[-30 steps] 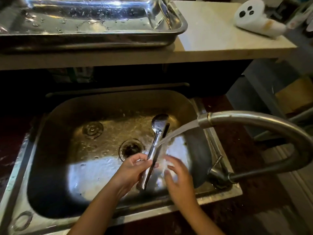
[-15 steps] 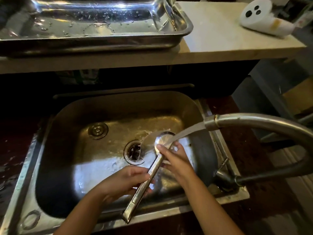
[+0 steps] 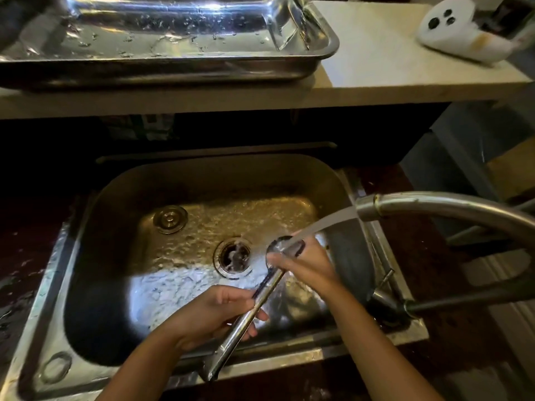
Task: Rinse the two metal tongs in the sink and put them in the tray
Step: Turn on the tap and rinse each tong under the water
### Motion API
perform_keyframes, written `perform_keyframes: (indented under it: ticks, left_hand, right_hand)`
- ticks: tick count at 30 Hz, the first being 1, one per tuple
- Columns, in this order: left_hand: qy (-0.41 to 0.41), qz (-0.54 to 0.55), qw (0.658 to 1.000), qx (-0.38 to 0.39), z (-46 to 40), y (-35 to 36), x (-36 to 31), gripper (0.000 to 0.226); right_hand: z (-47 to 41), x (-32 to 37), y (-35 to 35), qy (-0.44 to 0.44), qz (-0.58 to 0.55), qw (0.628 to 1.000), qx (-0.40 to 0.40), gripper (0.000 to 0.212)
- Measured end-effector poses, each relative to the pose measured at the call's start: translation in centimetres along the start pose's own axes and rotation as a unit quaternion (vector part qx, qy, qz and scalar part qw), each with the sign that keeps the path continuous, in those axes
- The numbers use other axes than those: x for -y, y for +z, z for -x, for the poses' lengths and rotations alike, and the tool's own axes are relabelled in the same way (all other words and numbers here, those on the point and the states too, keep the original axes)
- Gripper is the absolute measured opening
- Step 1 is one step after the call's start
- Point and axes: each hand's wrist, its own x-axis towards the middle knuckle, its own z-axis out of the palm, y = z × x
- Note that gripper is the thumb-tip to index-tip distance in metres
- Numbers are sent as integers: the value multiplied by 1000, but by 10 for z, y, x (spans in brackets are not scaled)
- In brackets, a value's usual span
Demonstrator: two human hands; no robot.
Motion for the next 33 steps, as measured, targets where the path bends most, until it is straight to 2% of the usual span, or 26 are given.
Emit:
perform_keyframes:
  ticks: [2, 3, 5, 7, 8, 10, 13, 14, 15, 16, 17, 18, 20, 21, 22, 24, 26, 28, 29, 31, 32, 33]
  left_hand:
    - [2, 31, 999, 7, 1, 1, 2, 31]
    - [8, 45, 999, 3, 0, 1, 4, 30]
    - [28, 35, 998, -44, -2, 3, 3, 28]
    - [68, -91, 979, -170, -8, 6, 4, 32]
    - [100, -194, 945, -246, -9, 7, 5, 36]
    - [158, -405, 829, -352, -8, 9, 5, 44]
    - [234, -624, 654, -360, -10, 9, 15, 58]
    - [253, -655, 617, -356, -10, 10, 18, 60]
    - [264, -673, 594, -353, -10, 12, 20, 62]
    - [266, -672, 598, -346, -10, 13, 23, 63]
    - [261, -645, 635, -336, -10, 13, 24, 62]
    - [242, -584, 705, -321, -10, 13, 23, 58]
    - [177, -424, 841, -287, -10, 8, 17, 42]
    - [152, -357, 884, -261, -10, 5, 13, 33]
    - [137, -320, 907, -237, -10, 1, 10, 29]
    - [97, -286, 934, -192, -11, -8, 6, 32]
    - [65, -245, 955, -156, -11, -12, 2, 15]
    - [56, -204, 968, -135, -11, -15, -1, 12]
    - [54, -186, 973, -126, -11, -15, -3, 12]
    - [51, -162, 979, -110, -12, -14, -7, 12]
    - [51, -158, 980, -106, -11, -12, -8, 12]
    - [53, -156, 981, -106, -11, -10, -8, 13]
  right_hand:
    - [-4, 5, -1, -25, -102, 993, -50, 17]
    - [-7, 8, -2, -18, -138, 988, -63, 9]
    - [-7, 11, -3, 16, -170, 983, -74, 13]
    - [-5, 14, -1, 63, -232, 969, -64, 18]
    - [-2, 14, 1, 80, -260, 961, -53, 17]
    - [3, 17, 7, 102, -253, 961, -37, 24]
    - [10, 19, 16, 118, -211, 969, -54, 62]
    - [11, 19, 17, 127, -214, 966, -66, 71]
    - [11, 18, 18, 141, -221, 962, -77, 75]
    - [10, 17, 17, 152, -232, 957, -87, 69]
    - [9, 17, 16, 154, -250, 951, -93, 55]
    - [9, 17, 14, 148, -268, 947, -94, 40]
    - [9, 13, 8, 125, -271, 952, -70, 28]
    - [8, 11, 6, 114, -257, 958, -51, 27]
    - [8, 9, 3, 99, -251, 962, -30, 24]
    - [7, 8, -2, 68, -278, 958, 9, 13]
    - [6, 10, -5, 63, -341, 937, 35, 15]
    - [4, 8, -6, 64, -367, 927, 49, 13]
    - [5, 7, -4, 63, -337, 938, 46, 30]
    - [4, 6, 0, 55, -176, 983, 23, 74]
    - [4, 8, 2, 45, -96, 994, -10, 80]
    - [3, 9, 3, 31, -51, 997, -47, 77]
